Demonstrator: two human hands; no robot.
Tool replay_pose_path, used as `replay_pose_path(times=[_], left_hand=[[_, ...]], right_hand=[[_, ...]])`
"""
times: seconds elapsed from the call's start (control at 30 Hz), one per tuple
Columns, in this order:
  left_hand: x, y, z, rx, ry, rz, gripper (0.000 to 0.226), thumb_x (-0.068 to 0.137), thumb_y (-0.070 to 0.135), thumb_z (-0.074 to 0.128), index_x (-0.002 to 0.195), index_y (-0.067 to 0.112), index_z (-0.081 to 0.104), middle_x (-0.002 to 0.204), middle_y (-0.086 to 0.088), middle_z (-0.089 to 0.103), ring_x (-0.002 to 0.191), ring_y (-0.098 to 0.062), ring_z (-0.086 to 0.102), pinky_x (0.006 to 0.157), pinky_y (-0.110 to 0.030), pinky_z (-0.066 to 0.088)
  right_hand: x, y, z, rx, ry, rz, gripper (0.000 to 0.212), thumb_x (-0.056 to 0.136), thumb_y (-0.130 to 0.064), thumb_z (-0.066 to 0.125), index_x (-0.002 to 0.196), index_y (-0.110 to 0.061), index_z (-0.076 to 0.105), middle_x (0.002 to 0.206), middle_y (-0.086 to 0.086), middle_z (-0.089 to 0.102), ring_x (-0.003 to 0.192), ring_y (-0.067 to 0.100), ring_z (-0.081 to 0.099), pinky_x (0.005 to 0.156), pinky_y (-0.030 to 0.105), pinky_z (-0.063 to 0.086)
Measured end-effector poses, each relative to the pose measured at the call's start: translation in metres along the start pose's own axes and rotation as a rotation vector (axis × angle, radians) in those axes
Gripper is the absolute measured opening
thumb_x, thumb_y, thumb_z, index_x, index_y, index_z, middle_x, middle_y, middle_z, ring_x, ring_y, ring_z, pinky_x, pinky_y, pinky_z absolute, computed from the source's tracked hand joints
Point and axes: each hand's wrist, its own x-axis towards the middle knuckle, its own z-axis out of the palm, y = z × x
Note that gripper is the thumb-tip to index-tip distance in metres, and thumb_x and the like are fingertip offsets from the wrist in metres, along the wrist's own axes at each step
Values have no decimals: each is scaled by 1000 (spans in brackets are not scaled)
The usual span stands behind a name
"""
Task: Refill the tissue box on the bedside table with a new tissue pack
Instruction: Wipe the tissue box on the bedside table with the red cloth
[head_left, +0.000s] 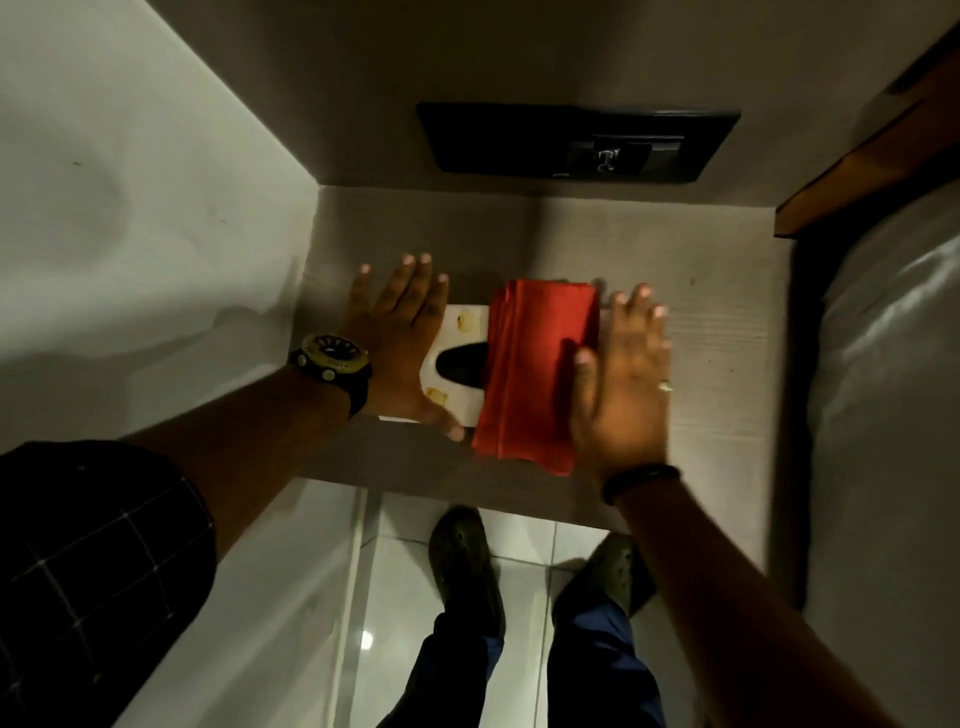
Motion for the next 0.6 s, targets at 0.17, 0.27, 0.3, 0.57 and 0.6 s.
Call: replay_pose_path(times=[0.17,0.27,0.3,0.57,0.6], left_hand=[[-2,61,-11,-201,244,202,130,61,94,32,150,6,-5,159,-21,-7,146,-33,-10,118,-51,-2],[2,110,-4,-114,286,306,124,67,91,28,149,-1,12,157,-24,11,146,-38,8,119,-51,8],[2,119,-1,-108,292,283,123,68,90,28,149,-2,16,156,-24,15,146,-38,11,119,-50,10],[7,108,18,-164,320,249,106,79,83,25,150,4,17,158,-16,17,148,-32,9,118,-48,13],[5,98,20,-159,323,241,105,81,82,25,151,5,16,159,-16,16,148,-31,8,118,-48,13]], right_hand=[[28,20,0,-149,35,158,62,100,-37,26,153,-10,9,162,14,2,149,31,0,121,49,8],[37,23,10,-166,68,264,63,100,-39,24,154,-12,6,162,14,-1,149,32,1,120,52,10],[36,25,12,-172,80,280,63,100,-41,22,154,-12,5,162,14,-1,149,33,2,120,52,10],[36,29,16,-185,96,231,62,99,-42,19,154,-16,4,163,13,1,149,31,3,120,51,7],[35,29,16,-181,98,239,62,100,-42,20,154,-16,5,163,13,2,149,32,4,120,52,8]])
